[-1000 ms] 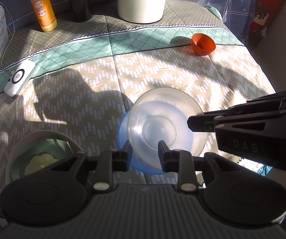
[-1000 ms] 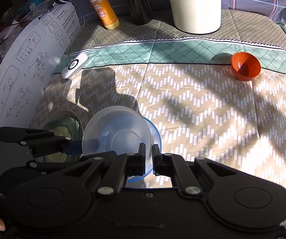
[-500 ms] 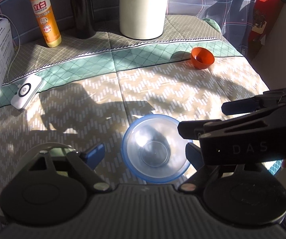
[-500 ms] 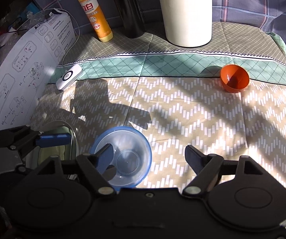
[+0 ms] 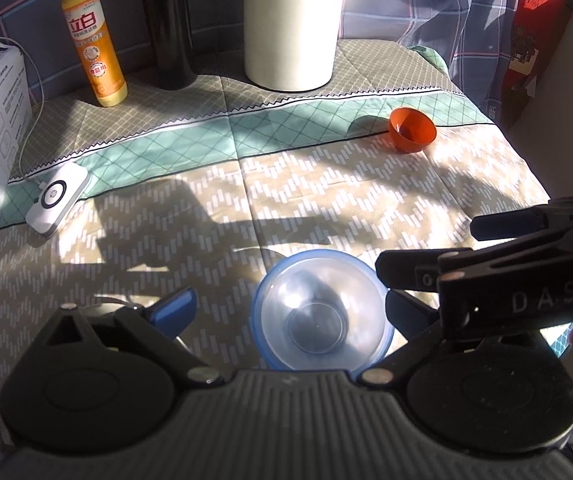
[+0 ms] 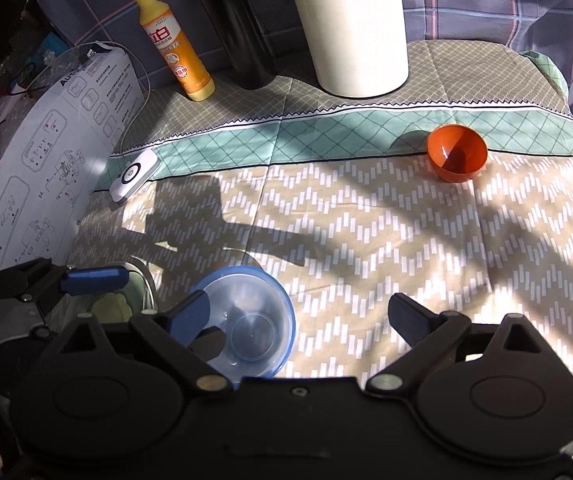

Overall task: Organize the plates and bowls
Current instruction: 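Lower the clear bowl into the blue bowl and open both grippers, then move both grippers to the orange bowl and close on its rim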

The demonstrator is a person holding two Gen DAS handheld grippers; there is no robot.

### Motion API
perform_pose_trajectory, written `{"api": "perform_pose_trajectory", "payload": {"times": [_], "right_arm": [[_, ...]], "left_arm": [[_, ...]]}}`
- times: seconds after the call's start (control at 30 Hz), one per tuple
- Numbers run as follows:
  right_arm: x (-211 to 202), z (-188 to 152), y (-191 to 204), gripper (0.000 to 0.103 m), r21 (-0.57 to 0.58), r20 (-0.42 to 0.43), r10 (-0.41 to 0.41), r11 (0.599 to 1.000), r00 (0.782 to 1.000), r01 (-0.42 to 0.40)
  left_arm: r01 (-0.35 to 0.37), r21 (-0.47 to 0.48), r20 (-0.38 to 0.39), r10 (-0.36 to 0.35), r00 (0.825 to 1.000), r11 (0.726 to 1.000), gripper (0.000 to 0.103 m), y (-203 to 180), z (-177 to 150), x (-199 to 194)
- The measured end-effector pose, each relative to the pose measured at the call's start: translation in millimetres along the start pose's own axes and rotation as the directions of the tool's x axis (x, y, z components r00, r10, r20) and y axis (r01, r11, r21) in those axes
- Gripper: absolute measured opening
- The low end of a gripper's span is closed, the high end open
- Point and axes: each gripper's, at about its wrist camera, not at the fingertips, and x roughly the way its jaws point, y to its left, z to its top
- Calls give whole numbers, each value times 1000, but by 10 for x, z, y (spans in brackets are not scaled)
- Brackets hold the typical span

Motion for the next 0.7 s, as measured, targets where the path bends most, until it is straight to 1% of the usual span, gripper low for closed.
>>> {"api": "perform_pose_trajectory", "payload": {"times": [0.13, 0.33, 0.47, 0.57, 0.7], "right_arm": [[-20, 23, -159, 99, 45, 22, -9, 999, 1000, 8], [-46, 80, -565, 100, 143, 57, -32, 989, 998, 24], [-40, 127, -906, 100, 212, 90, -71, 976, 993, 50], [-25, 196, -1176, 99, 262, 123, -117, 962, 986, 81], [7, 282, -1470, 91, 332, 168, -140, 940, 976, 78]], "left_arm": [[5, -1, 7, -5, 1000, 1000, 103, -45, 121, 67], [2, 15, 26, -2, 1000, 1000, 103, -175, 373, 217], [-10, 41, 37, 9, 999, 999, 103, -295, 605, 372], [-12, 72, 62, 7, 998, 997, 103, -425, 798, 499], [-4, 86, 87, -4, 996, 996, 102, -615, 1041, 697]]}}
